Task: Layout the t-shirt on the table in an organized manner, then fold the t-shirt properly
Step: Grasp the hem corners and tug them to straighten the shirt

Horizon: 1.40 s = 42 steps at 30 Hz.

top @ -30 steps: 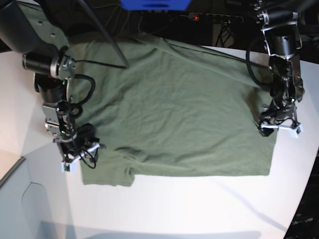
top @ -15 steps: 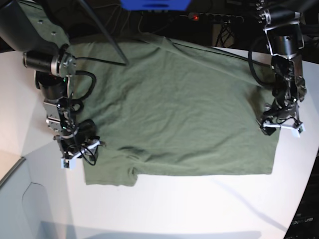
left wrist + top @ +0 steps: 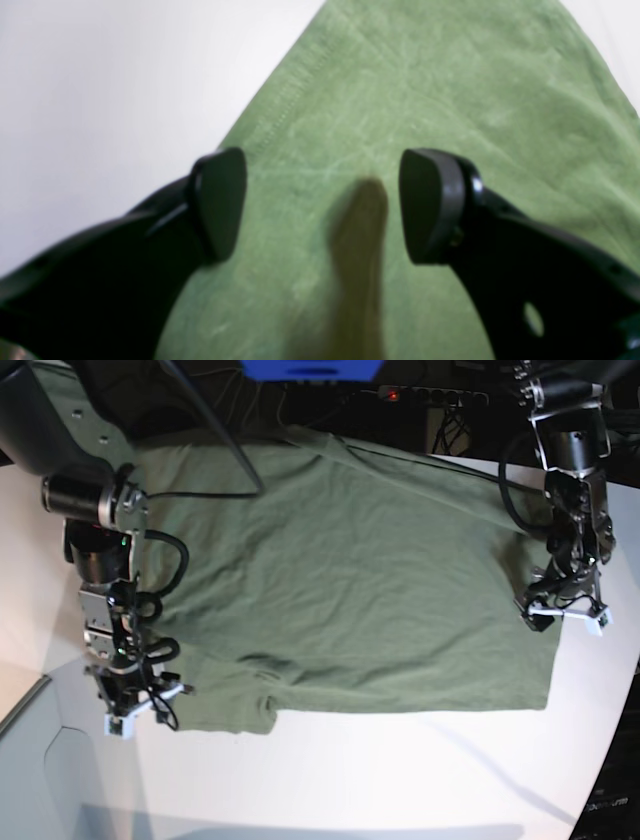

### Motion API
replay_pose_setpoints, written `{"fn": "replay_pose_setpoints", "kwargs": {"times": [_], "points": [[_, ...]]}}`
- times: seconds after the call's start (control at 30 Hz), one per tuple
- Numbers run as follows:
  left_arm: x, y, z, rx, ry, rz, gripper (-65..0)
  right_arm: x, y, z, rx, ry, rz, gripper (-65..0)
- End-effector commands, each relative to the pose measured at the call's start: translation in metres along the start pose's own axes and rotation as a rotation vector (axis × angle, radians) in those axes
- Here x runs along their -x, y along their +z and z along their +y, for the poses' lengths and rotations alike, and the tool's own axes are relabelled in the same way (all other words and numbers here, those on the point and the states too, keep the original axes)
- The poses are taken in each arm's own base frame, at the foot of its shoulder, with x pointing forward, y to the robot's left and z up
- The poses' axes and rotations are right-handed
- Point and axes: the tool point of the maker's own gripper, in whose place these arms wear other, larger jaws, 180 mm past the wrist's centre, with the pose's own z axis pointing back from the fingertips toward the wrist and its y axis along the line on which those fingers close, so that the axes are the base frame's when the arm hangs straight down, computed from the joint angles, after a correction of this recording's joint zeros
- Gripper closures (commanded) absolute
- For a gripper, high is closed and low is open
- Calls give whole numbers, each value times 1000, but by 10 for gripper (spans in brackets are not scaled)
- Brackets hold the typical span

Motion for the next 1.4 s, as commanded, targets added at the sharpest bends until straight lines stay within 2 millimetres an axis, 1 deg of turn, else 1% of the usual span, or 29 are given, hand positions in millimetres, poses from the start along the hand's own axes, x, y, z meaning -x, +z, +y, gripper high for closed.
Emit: {"fn": "replay_pose_setpoints", "kwargs": {"times": [0.0, 0.07, 0.13, 0.17, 0.23, 0.3, 0.33, 0.4, 0.47, 0.53, 0.63, 0.67, 0.73, 0.87, 0.97, 1.03, 1.1, 1.13, 1.17, 1.2, 1.3, 1.37], "points": [[-2, 0, 4, -15, -1, 12, -466, -29, -4, 15, -59, 15, -70, -281], [-4, 0, 3, -13, -1, 10, -466, -18, 0, 28, -106, 47, -57, -228], [-4, 0, 3, -13, -1, 10, -466, -12, 4, 47, -139, 61, -60, -151], [-4, 0, 3, -13, -1, 10, -466, -7, 7, 51, -146, 64, -58, -107], [-4, 0, 3, -13, -1, 10, -466, 4, 11, 52, -148, 67, -45, -39], [-4, 0, 3, -13, -1, 10, -466, 13, 13, 52, -148, 64, -30, 0], [-4, 0, 3, -13, -1, 10, -466, 15, 13, 52, -148, 64, -25, 0], [-4, 0, 3, -13, -1, 10, -466, 32, 18, 50, -148, 63, 5, 0], [-4, 0, 2, -12, -1, 9, -466, 42, 18, 51, -149, 59, 31, 0], [-4, 0, 2, -12, -1, 9, -466, 59, 20, 48, -148, 51, 78, 0], [-4, 0, 2, -11, 0, 10, -466, 75, 16, 50, -151, 34, 142, 0], [-4, 0, 2, -11, 0, 10, -466, 79, 15, 51, -152, 27, 162, 0], [-3, 0, 2, -12, 0, 11, -466, 80, 12, 49, -149, 19, 184, 0], [-3, 0, 3, -14, 2, 11, -466, 71, 7, 49, -150, 16, 177, 0], [-3, 0, 4, -14, 0, 11, -467, 54, 1, 48, -145, 22, 148, 0], [-3, 1, 5, -17, 1, 10, -467, 46, -1, 30, -95, 36, 135, 0], [-3, 1, 5, -17, 1, 10, -467, 34, -5, 7, 17, 57, 115, 0], [-3, 1, 5, -17, 1, 10, -467, 28, -5, -13, 94, 73, 104, 0], [-3, 1, 5, -17, 1, 10, -467, 22, -4, -30, 158, 86, 95, 0], [-3, 1, 5, -17, 1, 10, -467, 16, -4, -40, 196, 92, 81, 0], [-3, 1, 5, -16, -2, 11, -467, -8, -4, -53, 234, 109, -2, 0], [-4, 0, 3, -14, -2, 9, -467, -18, -4, -56, 236, 116, -47, 0]]}}
